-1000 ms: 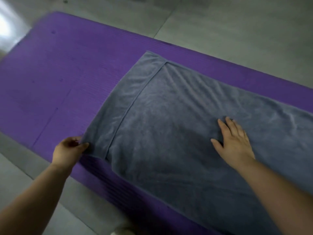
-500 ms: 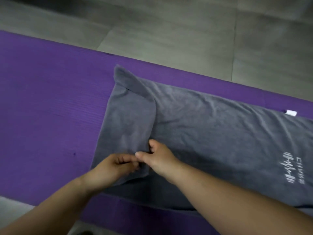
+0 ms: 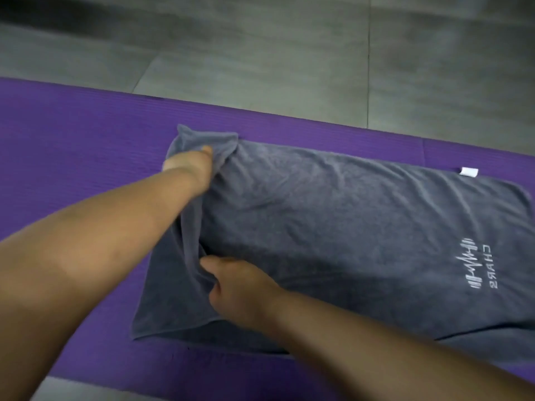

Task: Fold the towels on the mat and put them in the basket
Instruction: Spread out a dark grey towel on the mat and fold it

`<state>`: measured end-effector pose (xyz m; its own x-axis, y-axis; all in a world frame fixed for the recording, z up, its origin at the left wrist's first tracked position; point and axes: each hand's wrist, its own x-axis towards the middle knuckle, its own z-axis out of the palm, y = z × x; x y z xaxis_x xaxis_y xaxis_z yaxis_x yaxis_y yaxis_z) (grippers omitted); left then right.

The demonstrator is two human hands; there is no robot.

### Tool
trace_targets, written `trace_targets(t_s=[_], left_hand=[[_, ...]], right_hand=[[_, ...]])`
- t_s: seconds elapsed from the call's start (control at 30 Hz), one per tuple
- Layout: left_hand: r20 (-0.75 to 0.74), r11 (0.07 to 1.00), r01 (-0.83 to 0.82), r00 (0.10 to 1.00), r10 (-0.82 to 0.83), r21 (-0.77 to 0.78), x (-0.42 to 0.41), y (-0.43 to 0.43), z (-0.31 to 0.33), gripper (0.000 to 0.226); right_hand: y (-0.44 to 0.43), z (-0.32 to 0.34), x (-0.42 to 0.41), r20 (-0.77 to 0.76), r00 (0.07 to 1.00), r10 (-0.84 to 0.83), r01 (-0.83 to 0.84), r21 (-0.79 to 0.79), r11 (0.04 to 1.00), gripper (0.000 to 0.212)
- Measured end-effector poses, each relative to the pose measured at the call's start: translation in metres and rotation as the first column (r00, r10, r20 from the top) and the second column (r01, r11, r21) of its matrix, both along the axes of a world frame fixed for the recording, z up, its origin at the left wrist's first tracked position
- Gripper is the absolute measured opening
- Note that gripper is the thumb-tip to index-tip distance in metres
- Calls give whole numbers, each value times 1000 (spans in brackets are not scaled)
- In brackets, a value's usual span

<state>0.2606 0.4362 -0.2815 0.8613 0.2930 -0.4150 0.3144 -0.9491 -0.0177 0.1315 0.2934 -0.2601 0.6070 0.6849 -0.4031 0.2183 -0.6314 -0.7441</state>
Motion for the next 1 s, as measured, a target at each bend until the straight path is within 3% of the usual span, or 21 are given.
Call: trace_targets(t_s=[0.07,0.13,0.23,0.33,0.4,0.5,0.63,0.7,0.77,0.83,0.93,1.0], left_hand=[[73,997,-65,995,69,-46,6,17,2,46],[100,966,-148,980,172,-212,9,27,9,52],[89,757,-281,909,407,-590,7,6,30,52],[118,587,-171,899,422,-791,16,-50,49,49],[172,552,-47,925,338,-833,25,-106,59,45],[304,510,179,937,173,-841,34,-206,67,50],[275,312,265,961,-12,-913,14,-333,73,53],[241,334,284,956,-165,-899,-9,-373,61,56],[226,420,356,917,-329,-835,-42,-385,32,58],[179,483,419,866,-467,-769,-85,-372,4,56],[84,555,571,739,-669,-605,-145,-331,-32,53],[77,566,678,670,-738,-470,-171,-303,-40,56]], right_hand=[[-10,5,1,-63,997,36,-37,-10,999,20],[-27,12,5,-91,995,40,-41,-12,999,22],[-72,19,19,-60,998,-37,38,18,999,37],[-141,27,19,-93,960,-263,270,66,961,38],[-192,30,8,-88,901,-425,433,107,895,35],[-269,25,-19,-44,735,-676,670,203,714,22],[-365,-9,-50,1,346,-938,922,183,340,42],[-395,-28,-57,12,192,-981,968,162,191,39],[-409,-43,-55,-9,116,-993,985,133,113,23],[-414,-56,-53,-12,101,-995,991,94,99,16],[-420,-69,-49,66,66,-996,995,73,71,30],[-424,-72,-47,175,207,-963,978,4,211,40]])
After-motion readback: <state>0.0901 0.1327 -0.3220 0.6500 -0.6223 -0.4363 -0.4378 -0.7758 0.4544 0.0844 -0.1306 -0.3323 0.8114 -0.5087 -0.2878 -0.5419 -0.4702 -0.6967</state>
